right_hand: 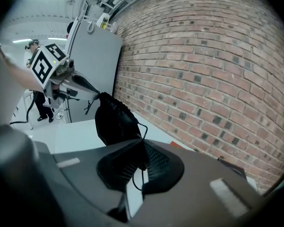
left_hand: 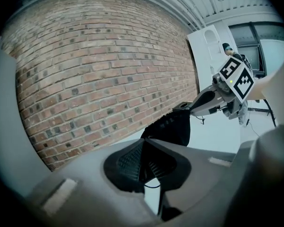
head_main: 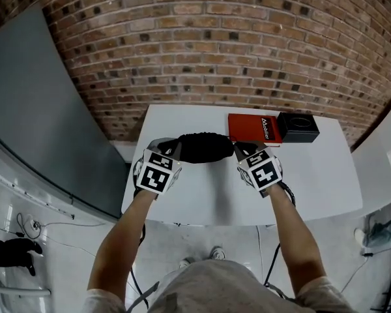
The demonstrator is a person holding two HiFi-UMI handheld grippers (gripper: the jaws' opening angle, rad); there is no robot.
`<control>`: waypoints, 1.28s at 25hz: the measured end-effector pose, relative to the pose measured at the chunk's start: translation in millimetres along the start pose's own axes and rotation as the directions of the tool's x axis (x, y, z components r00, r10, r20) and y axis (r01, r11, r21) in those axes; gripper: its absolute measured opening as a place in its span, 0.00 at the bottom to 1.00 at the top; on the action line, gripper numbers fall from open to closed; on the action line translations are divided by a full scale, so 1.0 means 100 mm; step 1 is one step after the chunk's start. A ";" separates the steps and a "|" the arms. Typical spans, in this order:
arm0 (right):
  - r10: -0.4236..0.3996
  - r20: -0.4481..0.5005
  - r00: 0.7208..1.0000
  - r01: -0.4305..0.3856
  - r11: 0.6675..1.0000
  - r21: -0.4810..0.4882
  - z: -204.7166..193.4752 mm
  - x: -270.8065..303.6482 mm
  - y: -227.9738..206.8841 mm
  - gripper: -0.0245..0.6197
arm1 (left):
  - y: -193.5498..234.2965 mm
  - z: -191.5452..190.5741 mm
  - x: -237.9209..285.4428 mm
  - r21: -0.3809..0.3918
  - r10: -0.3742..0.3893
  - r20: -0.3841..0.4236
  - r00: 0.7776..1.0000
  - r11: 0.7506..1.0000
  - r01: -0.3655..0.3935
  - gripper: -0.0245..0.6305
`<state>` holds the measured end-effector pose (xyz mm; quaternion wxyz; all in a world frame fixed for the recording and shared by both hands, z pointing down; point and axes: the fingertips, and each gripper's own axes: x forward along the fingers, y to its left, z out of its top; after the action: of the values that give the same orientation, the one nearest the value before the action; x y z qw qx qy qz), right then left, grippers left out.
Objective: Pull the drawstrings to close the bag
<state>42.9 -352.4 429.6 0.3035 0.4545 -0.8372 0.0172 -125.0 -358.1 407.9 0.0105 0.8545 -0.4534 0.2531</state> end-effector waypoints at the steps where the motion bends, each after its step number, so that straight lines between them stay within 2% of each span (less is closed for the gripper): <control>1: -0.007 0.010 1.000 0.007 1.000 0.000 0.05 -0.02 -0.02 0.05 | 0.03 0.05 -0.02 0.004 0.010 0.011 1.000 1.000 -0.010 0.05; 10: -0.074 0.118 0.990 0.075 0.997 -0.005 0.53 -0.23 -0.21 0.05 | 0.18 0.48 -0.19 0.022 0.049 0.095 0.994 0.998 -0.051 0.05; 17: -0.126 0.193 0.973 0.130 0.991 -0.009 0.88 -0.42 -0.33 0.05 | 0.31 0.86 -0.33 0.032 0.083 0.173 0.981 0.995 -0.089 0.05; 23: -0.165 0.236 0.958 0.166 0.986 0.015 1.02 -0.54 -0.38 0.05 | 0.34 1.04 -0.44 0.017 0.107 0.216 0.971 0.993 -0.114 0.05; 32: -0.227 0.269 0.936 0.218 0.974 0.061 1.07 -0.69 -0.44 0.05 | 0.38 1.06 -0.57 -0.010 0.145 0.239 0.960 0.989 -0.147 0.05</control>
<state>51.7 -359.0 294.9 0.1776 0.5488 -0.8140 -0.0676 -136.1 -362.4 281.9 -0.0664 0.8431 -0.5121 0.1503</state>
